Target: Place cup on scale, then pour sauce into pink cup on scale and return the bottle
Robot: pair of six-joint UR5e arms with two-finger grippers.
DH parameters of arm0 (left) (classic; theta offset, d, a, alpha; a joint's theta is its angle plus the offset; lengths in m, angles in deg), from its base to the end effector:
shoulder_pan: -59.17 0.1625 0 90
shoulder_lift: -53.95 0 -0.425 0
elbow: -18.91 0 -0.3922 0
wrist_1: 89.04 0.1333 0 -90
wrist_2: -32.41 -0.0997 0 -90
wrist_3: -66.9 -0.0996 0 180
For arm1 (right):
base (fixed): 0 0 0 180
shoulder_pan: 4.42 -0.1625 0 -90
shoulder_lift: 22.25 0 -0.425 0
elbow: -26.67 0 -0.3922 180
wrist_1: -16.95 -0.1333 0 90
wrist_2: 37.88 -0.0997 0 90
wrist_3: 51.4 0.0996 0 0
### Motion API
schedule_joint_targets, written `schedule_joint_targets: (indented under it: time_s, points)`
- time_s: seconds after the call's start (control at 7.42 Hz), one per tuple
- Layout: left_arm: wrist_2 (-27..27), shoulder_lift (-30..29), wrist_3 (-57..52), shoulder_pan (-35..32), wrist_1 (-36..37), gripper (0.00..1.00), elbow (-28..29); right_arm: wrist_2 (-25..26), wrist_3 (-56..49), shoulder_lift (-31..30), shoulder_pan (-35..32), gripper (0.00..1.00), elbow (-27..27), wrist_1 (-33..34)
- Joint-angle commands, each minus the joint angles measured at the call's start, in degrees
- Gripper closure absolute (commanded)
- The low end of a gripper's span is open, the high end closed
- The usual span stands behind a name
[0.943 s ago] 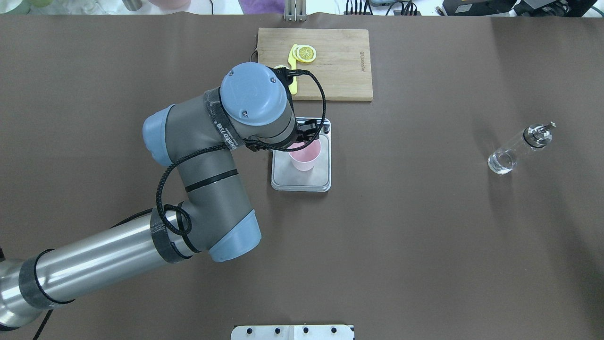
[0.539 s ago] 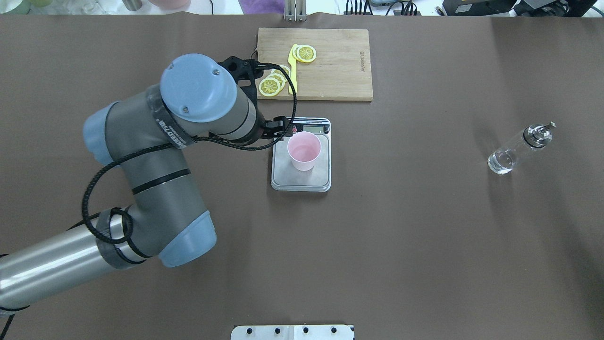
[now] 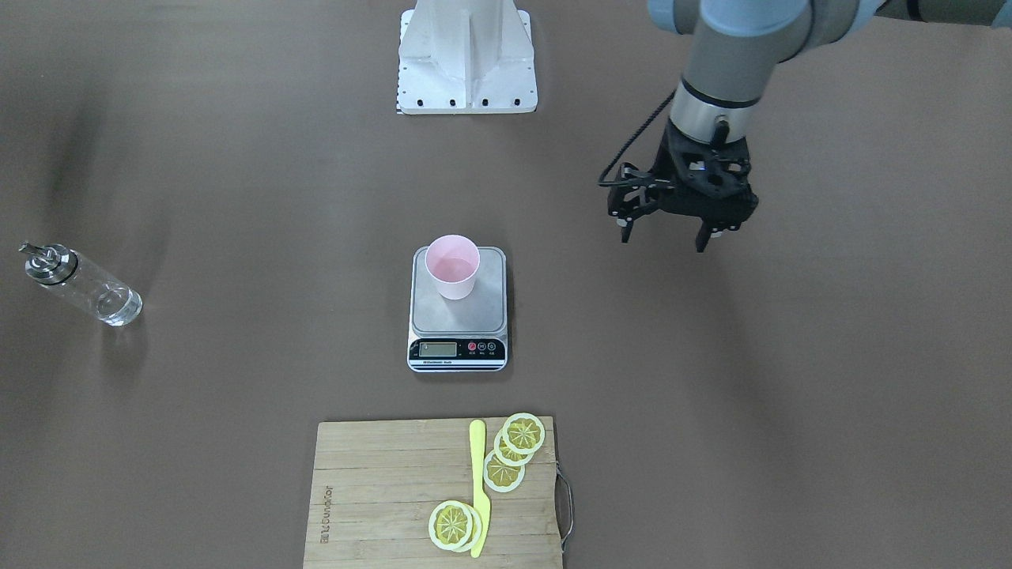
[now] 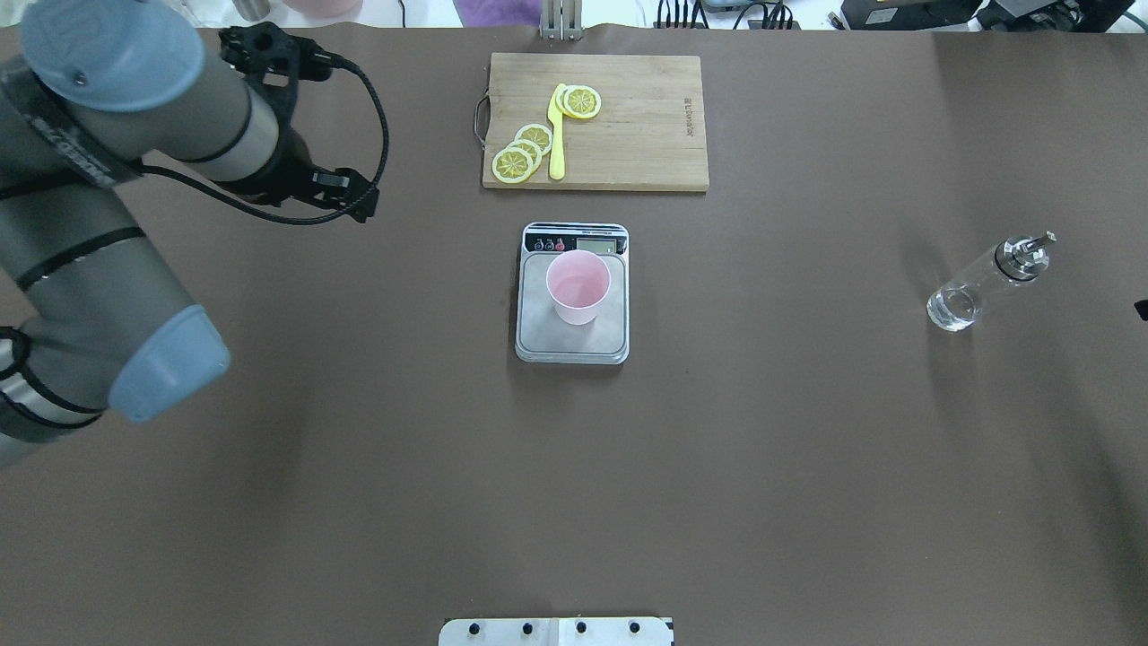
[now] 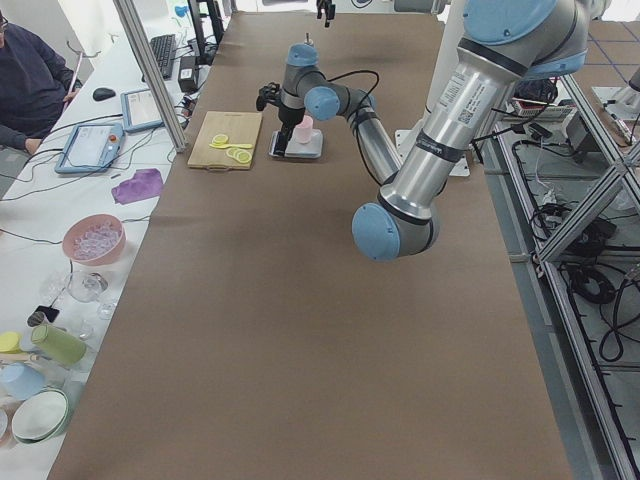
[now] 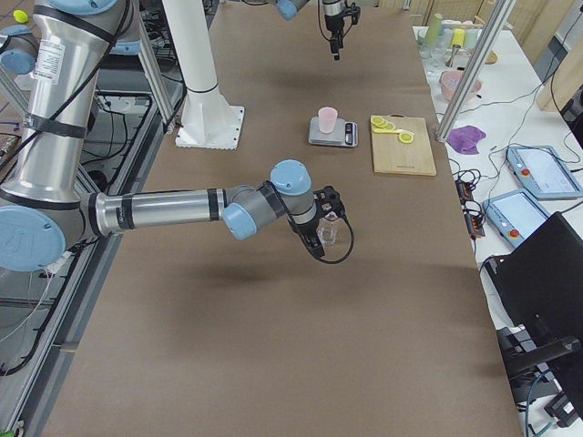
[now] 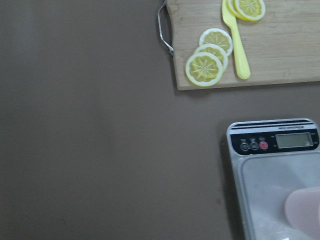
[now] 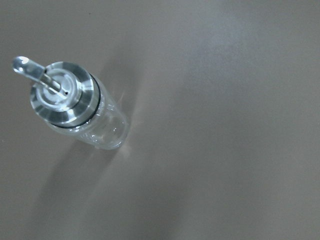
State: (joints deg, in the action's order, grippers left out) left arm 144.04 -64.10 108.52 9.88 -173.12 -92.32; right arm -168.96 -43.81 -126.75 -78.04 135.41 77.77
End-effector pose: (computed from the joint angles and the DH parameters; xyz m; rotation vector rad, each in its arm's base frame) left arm 0.3128 -0.5116 0.2392 0.3263 0.7624 0.1279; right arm -0.0503 -0.4118 0.5527 0.4025 -0.7998 -0.3521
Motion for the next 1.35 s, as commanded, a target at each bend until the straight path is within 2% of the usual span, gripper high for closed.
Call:
schedule_joint_targets:
  time_s: [0.0, 0.27, 0.4, 0.54, 0.67, 0.81, 0.94, 1.21]
  points:
    - [7.51, 10.60, -24.80, -13.31, -0.21, 0.02, -0.40, -0.23, -1.18, -0.09, 0.06, 0.00, -3.51, -6.47]
    - [10.52, 17.83, -43.73, -25.80, -0.39, 0.02, 3.63, -2.15, -1.53, 0.00, 0.06, 0.01, -10.26, -16.11]
    - [14.10, 20.03, -50.34, -31.43, -0.39, 0.02, 7.39, -2.60, -1.53, 0.17, 0.06, 0.02, -14.48, -23.30]
    - [14.66, 22.14, -53.71, -34.01, -0.48, 0.02, 11.87, -2.69, -1.44, 0.61, 0.06, 0.02, -17.39, -28.85]
    - [14.41, 22.68, -53.92, -35.42, -1.35, 0.02, 16.00, -3.30, -1.44, 1.13, 0.15, 0.02, -17.42, -30.74]
    - [14.75, 25.39, -54.10, -36.13, -4.75, 0.02, 17.09, -5.48, -1.44, 1.57, 0.50, 0.01, -17.68, -31.28]
    - [14.76, 27.67, -53.92, -36.14, -9.74, 0.02, 17.27, -5.85, -1.53, 2.88, 1.11, 0.02, -17.77, -32.50]
    - [14.84, 28.49, -53.66, -36.14, -10.76, 0.02, 17.19, -5.68, -1.97, 6.13, 3.39, 0.02, -21.52, -36.53]
